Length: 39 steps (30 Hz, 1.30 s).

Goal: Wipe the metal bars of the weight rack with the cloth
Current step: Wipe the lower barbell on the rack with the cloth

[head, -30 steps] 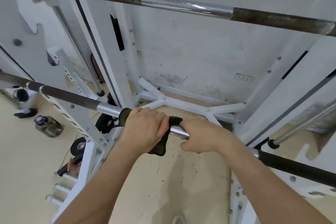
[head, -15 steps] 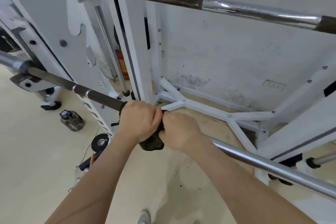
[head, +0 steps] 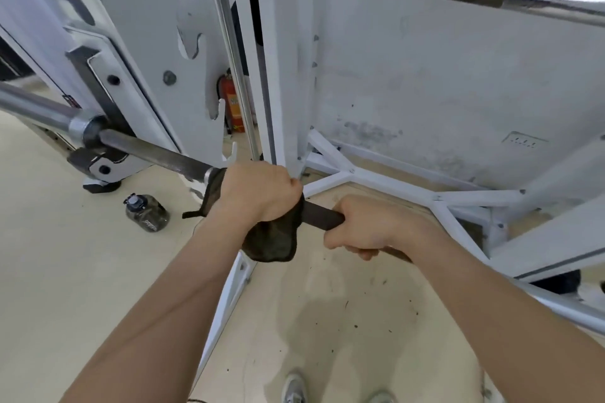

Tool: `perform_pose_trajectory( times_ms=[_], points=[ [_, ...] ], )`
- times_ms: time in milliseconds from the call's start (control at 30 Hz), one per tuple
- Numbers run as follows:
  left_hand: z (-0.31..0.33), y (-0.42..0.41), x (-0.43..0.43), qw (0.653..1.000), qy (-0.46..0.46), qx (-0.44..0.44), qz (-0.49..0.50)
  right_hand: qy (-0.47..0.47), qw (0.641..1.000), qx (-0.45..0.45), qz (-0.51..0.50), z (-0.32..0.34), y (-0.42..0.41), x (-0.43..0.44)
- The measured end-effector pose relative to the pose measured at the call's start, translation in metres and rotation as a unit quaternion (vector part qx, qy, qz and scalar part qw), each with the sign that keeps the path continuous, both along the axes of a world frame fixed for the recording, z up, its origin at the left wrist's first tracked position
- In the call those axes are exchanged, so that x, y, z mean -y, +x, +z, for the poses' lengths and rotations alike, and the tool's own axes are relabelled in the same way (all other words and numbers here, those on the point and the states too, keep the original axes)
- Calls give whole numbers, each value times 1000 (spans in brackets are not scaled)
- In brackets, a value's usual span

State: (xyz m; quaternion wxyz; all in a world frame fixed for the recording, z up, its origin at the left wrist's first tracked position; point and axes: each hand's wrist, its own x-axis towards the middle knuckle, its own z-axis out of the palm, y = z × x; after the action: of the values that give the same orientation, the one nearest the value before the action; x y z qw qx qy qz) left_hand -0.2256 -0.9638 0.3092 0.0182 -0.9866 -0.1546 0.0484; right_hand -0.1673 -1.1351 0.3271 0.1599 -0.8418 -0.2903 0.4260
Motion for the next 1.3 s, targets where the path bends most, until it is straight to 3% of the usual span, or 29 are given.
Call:
perform_pose_trajectory(
  times_ms=[100,167,267,400,500,600,733,800,900,1000,1200,1300],
  points=[
    [7,21,9,986,-81,-140,-49,11,1000,3,-7,-1,-5,-2],
    [4,21,26,989,-82,-96,-76,22,999,36,-5,-2,-8,-2],
    [-2,-2,32,993,-37,79,-77,25,999,26,-5,-2,-6,2],
    [-8,-36,-39,982,4,179,-52,24,1000,5,6,-2,-2,4],
    [-12,-47,-88,980,13,199,14,27,1000,-4,6,-3,-3,1],
    [-12,-39,-76,977,25,207,39,26,1000,17,1,-8,-3,0],
    [-11,-24,21,970,75,187,-136,15,998,57,6,-9,-5,0],
    [-14,-22,43,963,65,197,-172,19,998,59,-1,-7,-6,0],
    [-17,-30,3,979,3,187,-77,12,998,58,2,-6,-6,0],
    [-17,-48,-70,972,-18,232,-25,8,998,58,5,-8,-6,1],
    [-18,-57,-143,966,18,245,84,18,998,58,19,-10,-4,3],
    [-9,-50,-111,981,68,170,60,21,990,134,33,-13,-11,1]
  ],
)
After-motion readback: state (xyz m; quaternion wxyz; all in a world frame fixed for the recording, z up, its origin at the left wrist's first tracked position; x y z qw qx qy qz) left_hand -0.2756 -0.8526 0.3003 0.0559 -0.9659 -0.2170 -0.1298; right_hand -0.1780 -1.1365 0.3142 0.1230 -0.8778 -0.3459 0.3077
